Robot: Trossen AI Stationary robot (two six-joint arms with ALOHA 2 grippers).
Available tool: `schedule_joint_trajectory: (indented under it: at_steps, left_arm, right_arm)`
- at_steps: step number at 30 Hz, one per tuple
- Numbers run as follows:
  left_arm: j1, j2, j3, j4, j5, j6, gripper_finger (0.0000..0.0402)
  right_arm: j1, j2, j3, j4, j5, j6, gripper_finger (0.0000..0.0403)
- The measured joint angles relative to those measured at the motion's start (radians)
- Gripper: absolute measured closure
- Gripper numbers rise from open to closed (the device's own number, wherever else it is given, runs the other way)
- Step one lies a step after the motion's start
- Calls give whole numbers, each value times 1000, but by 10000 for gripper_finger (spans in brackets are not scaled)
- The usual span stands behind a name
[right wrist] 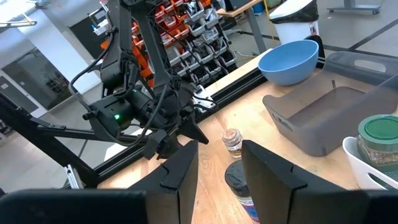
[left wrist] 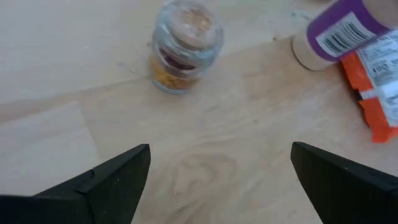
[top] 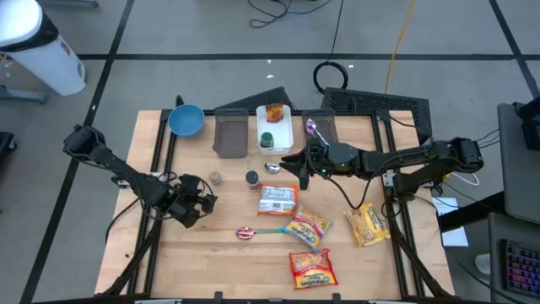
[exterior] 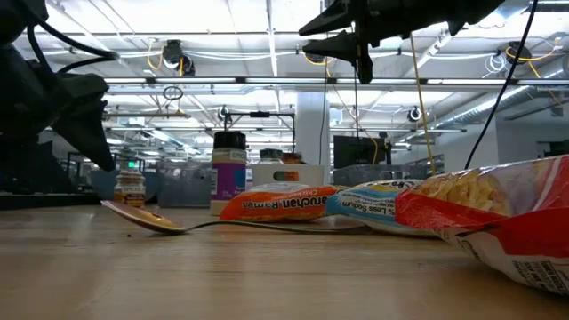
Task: Pick & Place Food Item
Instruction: Put the brown seasoning bottle into the white bin
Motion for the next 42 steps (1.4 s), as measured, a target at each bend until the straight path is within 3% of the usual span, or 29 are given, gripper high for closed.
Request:
schedule_joint_trajectory:
  at_steps: [14,20,32,42]
  left_arm:
    - [0,0,0,26,17,94,9]
    - [12,0,0,26,-64,159,9]
    - [170,0,0,-7,-79,408,9]
    - [247,1,0,2,-52,440,9]
  right_arm:
    - [0,0,0,0,-1,4,287]
    - [0,0,0,0,-1,4,287]
    - [0,0,0,0,-1,18,287]
    - [0,0,0,0,-1,17,287]
